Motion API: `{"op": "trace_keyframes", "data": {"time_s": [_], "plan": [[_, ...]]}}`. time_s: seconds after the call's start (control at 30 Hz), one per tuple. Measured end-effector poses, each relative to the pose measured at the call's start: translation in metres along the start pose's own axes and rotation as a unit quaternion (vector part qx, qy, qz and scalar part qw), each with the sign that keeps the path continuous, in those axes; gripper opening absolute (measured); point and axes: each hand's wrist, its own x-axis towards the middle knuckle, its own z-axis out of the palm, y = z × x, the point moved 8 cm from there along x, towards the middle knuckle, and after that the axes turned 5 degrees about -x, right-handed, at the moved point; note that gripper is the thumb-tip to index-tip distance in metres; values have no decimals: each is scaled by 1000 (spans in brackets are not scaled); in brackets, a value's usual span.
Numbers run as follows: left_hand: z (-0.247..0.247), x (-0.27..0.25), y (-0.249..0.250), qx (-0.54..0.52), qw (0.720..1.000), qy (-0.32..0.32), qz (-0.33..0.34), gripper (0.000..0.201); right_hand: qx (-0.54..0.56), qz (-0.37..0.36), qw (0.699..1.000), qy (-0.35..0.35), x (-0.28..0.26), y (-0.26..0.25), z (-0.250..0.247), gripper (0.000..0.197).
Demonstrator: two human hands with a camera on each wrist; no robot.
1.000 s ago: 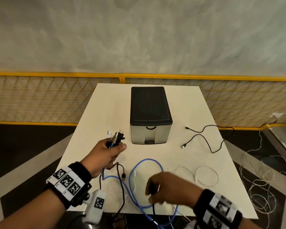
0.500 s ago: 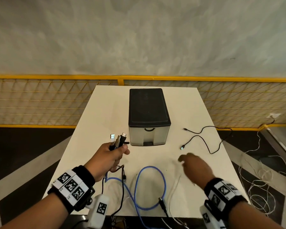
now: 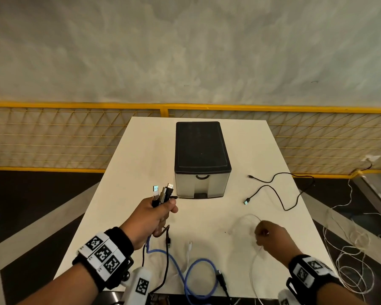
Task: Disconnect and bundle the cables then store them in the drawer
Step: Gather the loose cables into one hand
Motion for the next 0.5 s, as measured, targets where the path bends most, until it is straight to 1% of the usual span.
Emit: {"op": "trace_keyframes", "data": {"time_s": [0.03, 0.07, 0.13, 0.2, 0.27, 0.3, 0.37, 0.43, 0.5], "plan": [[3, 0, -2, 0, 1000, -3, -9, 30, 110, -4, 994, -3, -3, -13, -2, 15], [6, -1, -3, 1, 1000, -7, -17, 30, 214, -5, 977, -3, -4, -27, -5, 12], [16, -2, -3, -3, 999, -20, -32, 31, 379, 8, 925, -3, -6, -53, -10, 12], [25, -3, -2, -14, 998, -30, -52, 33, 466, 37, 884, -24, -8, -77, -14, 8], [34, -3, -3, -32, 996, -41, -76, 35, 495, 45, 865, -63, -14, -104, -15, 12], [39, -4, -4, -46, 994, -47, -90, 36, 494, 36, 866, -74, -18, -118, -17, 15], [48, -5, -3, -83, 988, -60, -115, 39, 467, -8, 882, -68, -29, -146, -24, 16], [56, -8, -1, -130, 980, -75, -134, 41, 419, -80, 904, -39, -45, -174, -32, 13], [63, -9, 3, -184, 969, -90, -139, 44, 346, -150, 926, -24, -63, -198, -31, 12]]}}
